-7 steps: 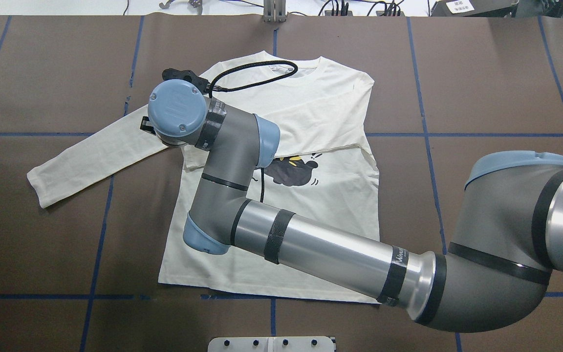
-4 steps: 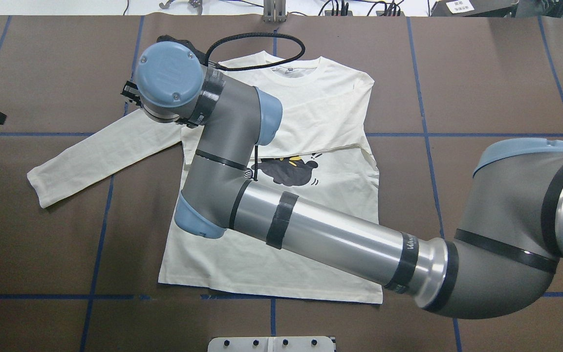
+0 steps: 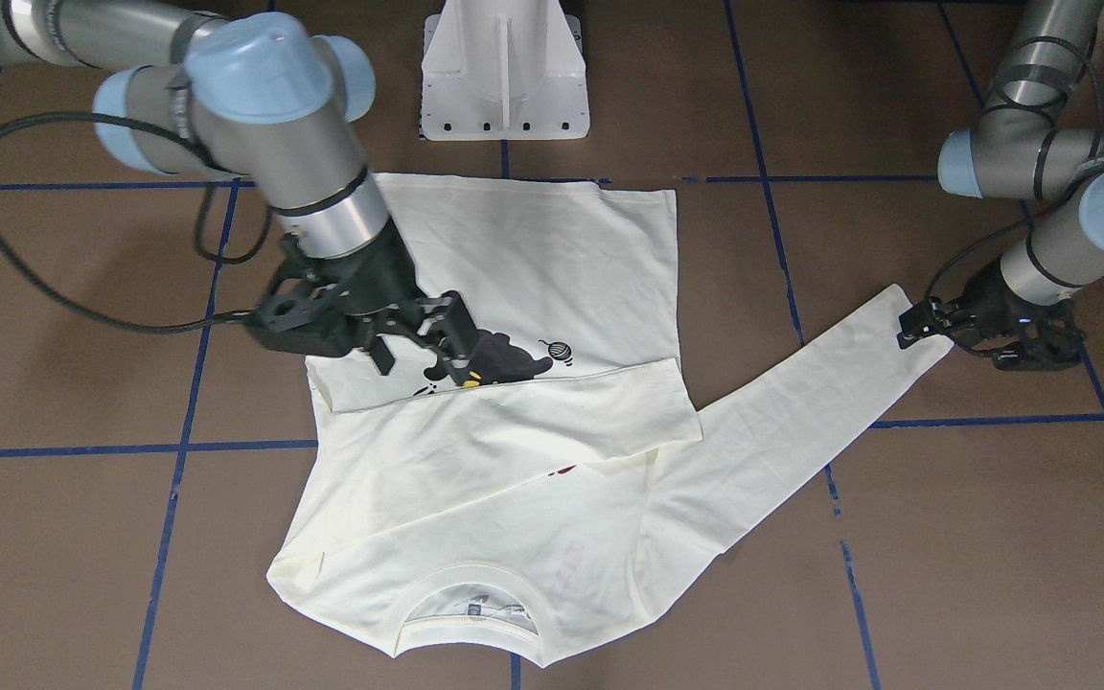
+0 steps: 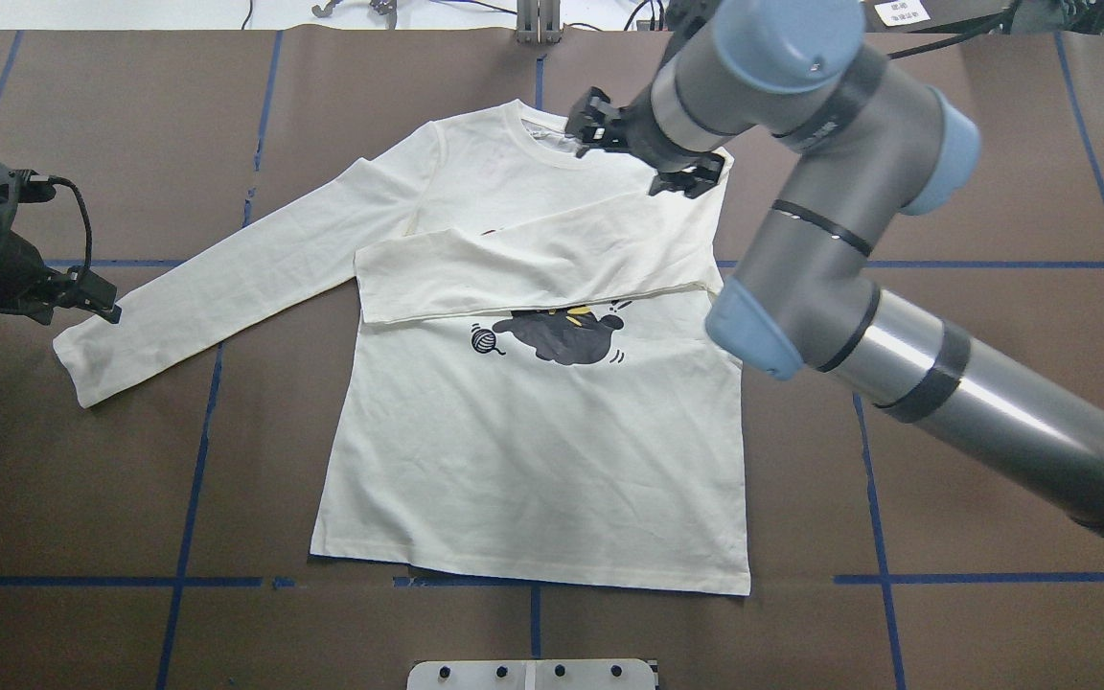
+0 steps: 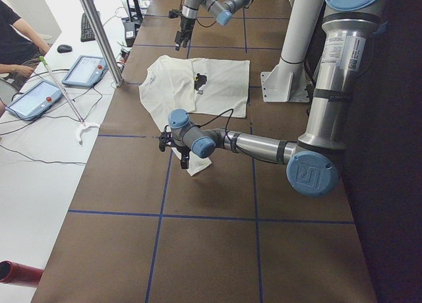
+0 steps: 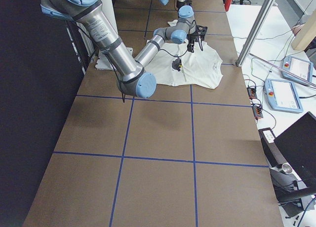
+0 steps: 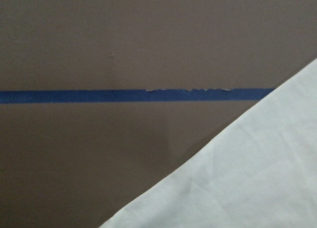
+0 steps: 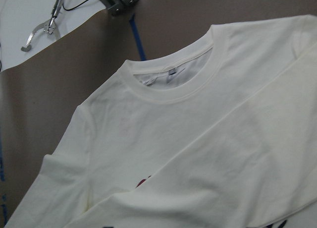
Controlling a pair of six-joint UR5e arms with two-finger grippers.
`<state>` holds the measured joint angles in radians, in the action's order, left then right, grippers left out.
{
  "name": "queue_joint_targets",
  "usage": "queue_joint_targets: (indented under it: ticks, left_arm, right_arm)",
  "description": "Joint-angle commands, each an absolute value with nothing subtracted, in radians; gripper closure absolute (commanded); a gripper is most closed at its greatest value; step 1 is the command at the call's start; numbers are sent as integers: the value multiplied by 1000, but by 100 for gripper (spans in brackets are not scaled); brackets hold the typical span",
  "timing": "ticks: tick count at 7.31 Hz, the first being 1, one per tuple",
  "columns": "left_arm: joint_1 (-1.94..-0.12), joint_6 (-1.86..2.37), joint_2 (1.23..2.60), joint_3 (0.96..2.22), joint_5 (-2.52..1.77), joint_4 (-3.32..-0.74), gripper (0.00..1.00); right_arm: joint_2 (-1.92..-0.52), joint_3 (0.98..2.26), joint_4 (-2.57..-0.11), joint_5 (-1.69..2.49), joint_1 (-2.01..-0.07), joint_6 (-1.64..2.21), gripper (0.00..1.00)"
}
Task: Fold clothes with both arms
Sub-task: 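Release the sleeve and withdraw the right gripper while the left gripper grasps the other sleeve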
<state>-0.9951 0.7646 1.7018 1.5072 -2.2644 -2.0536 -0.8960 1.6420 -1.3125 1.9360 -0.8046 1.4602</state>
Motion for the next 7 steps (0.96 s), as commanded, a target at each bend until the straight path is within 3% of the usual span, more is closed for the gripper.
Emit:
queue_joint_targets:
  ticks: [1, 4, 5, 6, 7]
  left_arm:
    - [-979, 764, 1692, 1476, -2247, -2060, 16]
    - [-977, 761, 1683, 1471, -2212, -2059, 27]
    - [-979, 762, 1681, 1476, -2212, -2059, 52]
    - [-979, 762, 1681, 1476, -2210, -2056, 100]
    - [-980, 761, 1680, 1488, -2212, -2056, 100]
  right_arm:
    - [-1073, 1693, -1312, 2094, -964, 1281, 8]
    - [-1137, 1718, -1312, 2132, -991, 1206, 7]
    - [-1140, 1718, -1312, 2131, -991, 1204, 7]
    - [-1146, 1721, -1312, 2132, -989, 1204, 7]
    - [-1147, 1724, -1312, 2132, -991, 1204, 7]
